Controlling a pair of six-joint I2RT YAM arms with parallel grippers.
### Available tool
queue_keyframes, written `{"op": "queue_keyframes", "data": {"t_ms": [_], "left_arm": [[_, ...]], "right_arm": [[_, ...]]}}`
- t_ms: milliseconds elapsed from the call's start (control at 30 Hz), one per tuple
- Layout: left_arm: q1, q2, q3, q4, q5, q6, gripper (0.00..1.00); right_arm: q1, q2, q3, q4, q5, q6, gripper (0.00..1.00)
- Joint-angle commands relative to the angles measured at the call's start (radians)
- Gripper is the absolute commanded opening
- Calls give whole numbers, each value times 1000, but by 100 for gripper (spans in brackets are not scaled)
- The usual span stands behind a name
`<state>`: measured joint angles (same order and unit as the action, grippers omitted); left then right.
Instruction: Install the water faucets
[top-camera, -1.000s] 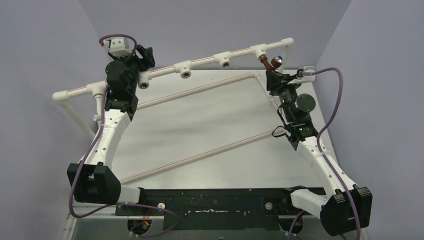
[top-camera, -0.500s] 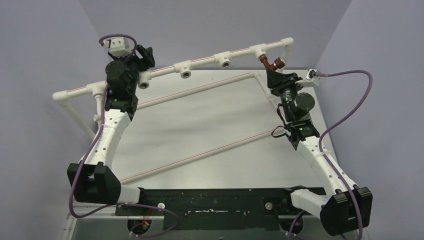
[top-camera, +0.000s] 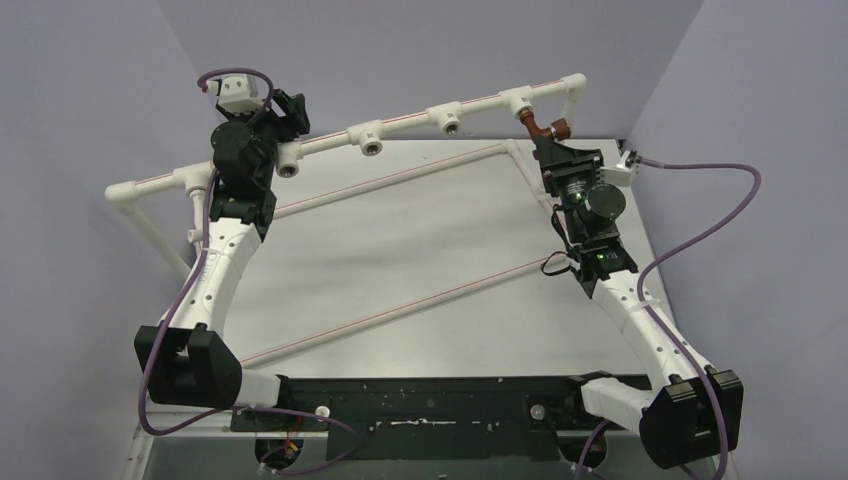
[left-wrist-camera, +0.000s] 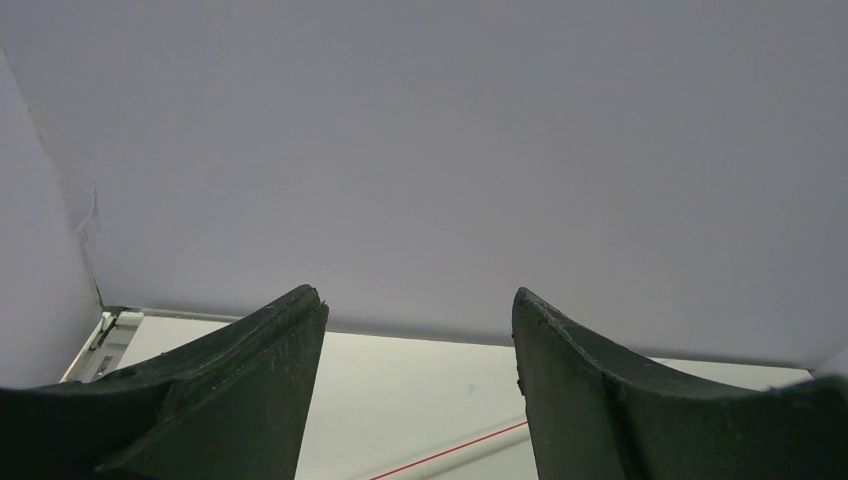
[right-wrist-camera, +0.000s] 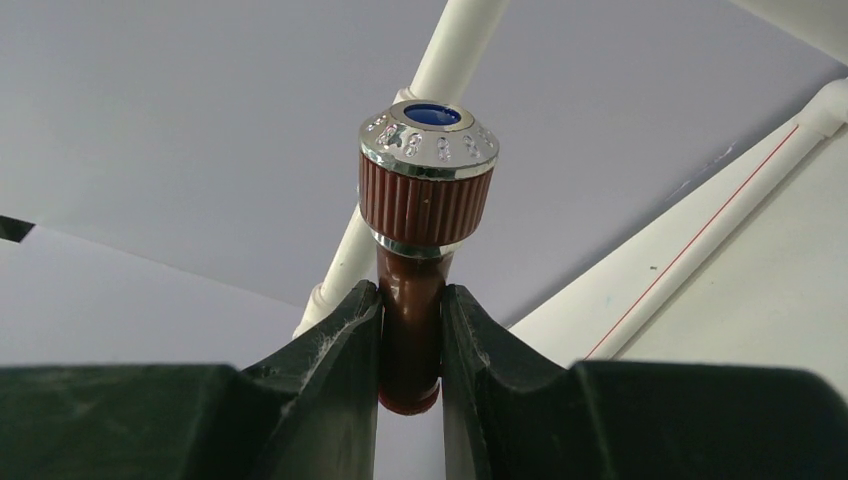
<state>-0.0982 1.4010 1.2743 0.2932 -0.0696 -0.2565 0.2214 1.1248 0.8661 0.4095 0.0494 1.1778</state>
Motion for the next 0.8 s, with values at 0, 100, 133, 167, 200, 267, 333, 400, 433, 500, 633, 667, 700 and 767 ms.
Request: {"op": "queue_keyframes", "data": {"t_ms": [0, 100, 133, 167, 200, 267, 333, 400, 433, 500, 633, 667, 700, 767], "left_arm": [[20, 80, -63, -206, 8, 3, 66], [20, 80, -64, -206, 8, 4, 66], [20, 81, -63, -206, 8, 4, 66], [19, 79, -64, -205, 8, 4, 66], [18, 81, -64, -206, 8, 5, 66], [19, 83, -65, -206, 7, 6, 66], [18, 82, -65, -206, 5, 6, 66], [18, 81, -64, -206, 5, 8, 66], [17, 80, -66, -206, 4, 9, 66], [17, 79, -66, -207, 1, 11, 66], [17, 78, -67, -207, 1, 12, 66], [16, 77, -67, -207, 0, 13, 66], [16, 77, -68, -207, -2, 14, 66], [13, 75, -69, -208, -5, 18, 66]], "right_arm": [[-18, -24, 28, 83, 104, 176, 0], [-19, -32, 33, 40, 127, 248, 0], [-19, -33, 39, 24, 133, 268, 0], [-20, -31, 47, 4, 138, 290, 0], [-20, -28, 56, -20, 140, 313, 0], [-19, -21, 69, -63, 139, 357, 0], [-20, -15, 81, -96, 130, 406, 0], [-20, -10, 94, -128, 126, 440, 0], [-20, -10, 96, -141, 125, 458, 0], [-20, -11, 99, -165, 127, 501, 0], [-20, -18, 108, -223, 139, 570, 0], [-19, -17, 117, -244, 139, 583, 0], [-20, -15, 126, -265, 139, 590, 0], [-20, -12, 144, -309, 142, 604, 0]]}}
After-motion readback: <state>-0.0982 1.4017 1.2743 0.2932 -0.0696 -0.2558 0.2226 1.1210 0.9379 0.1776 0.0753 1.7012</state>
